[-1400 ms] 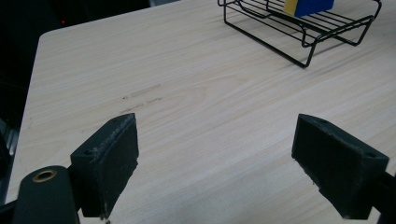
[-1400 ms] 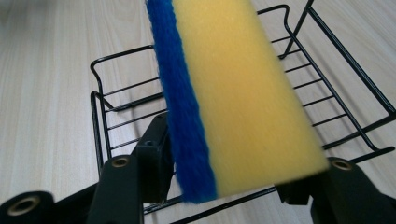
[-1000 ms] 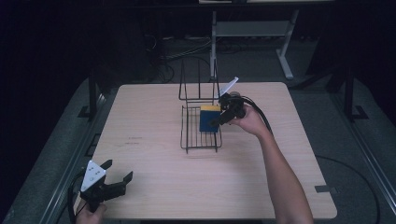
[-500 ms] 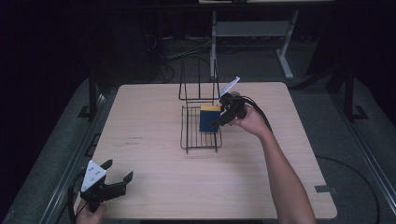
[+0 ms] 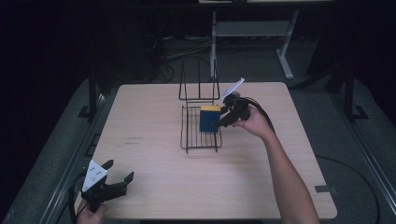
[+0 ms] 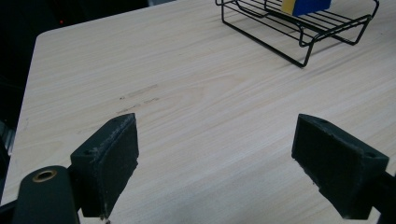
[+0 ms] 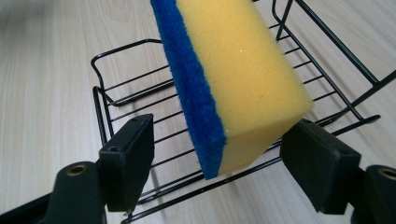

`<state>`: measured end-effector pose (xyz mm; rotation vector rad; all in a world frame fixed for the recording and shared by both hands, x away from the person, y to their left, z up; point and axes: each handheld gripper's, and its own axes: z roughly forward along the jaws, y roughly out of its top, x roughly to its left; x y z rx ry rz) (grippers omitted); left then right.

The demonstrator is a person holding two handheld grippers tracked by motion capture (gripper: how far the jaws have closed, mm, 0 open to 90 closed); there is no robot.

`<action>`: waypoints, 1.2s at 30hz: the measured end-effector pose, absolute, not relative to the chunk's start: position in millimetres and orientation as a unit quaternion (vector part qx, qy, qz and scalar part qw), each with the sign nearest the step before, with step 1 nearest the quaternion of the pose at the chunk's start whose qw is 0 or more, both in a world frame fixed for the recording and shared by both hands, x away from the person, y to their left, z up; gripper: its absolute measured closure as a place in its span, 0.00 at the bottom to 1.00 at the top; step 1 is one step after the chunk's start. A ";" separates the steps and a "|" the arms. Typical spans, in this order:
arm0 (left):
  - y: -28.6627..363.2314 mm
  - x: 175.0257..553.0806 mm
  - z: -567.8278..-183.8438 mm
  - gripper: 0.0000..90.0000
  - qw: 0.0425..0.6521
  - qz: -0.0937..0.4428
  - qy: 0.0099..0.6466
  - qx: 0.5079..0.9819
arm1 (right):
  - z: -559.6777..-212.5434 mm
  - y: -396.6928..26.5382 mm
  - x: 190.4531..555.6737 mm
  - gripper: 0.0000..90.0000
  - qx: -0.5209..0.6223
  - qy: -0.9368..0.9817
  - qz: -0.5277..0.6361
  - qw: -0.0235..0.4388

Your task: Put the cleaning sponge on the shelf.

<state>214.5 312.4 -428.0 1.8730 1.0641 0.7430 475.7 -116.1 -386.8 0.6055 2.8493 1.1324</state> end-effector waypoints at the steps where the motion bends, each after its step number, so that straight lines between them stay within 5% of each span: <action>1: 312.4 214.5 -428.0 0.16 0.418 0.296 0.424 0.747 | -386.8 -116.1 475.7 0.29 0.194 0.912 0.362 0.008; 36: 310.7 213.5 -428.0 0.16 0.418 0.298 0.422 0.747 | -392.5 -152.7 455.0 0.26 0.228 0.902 0.366 0.009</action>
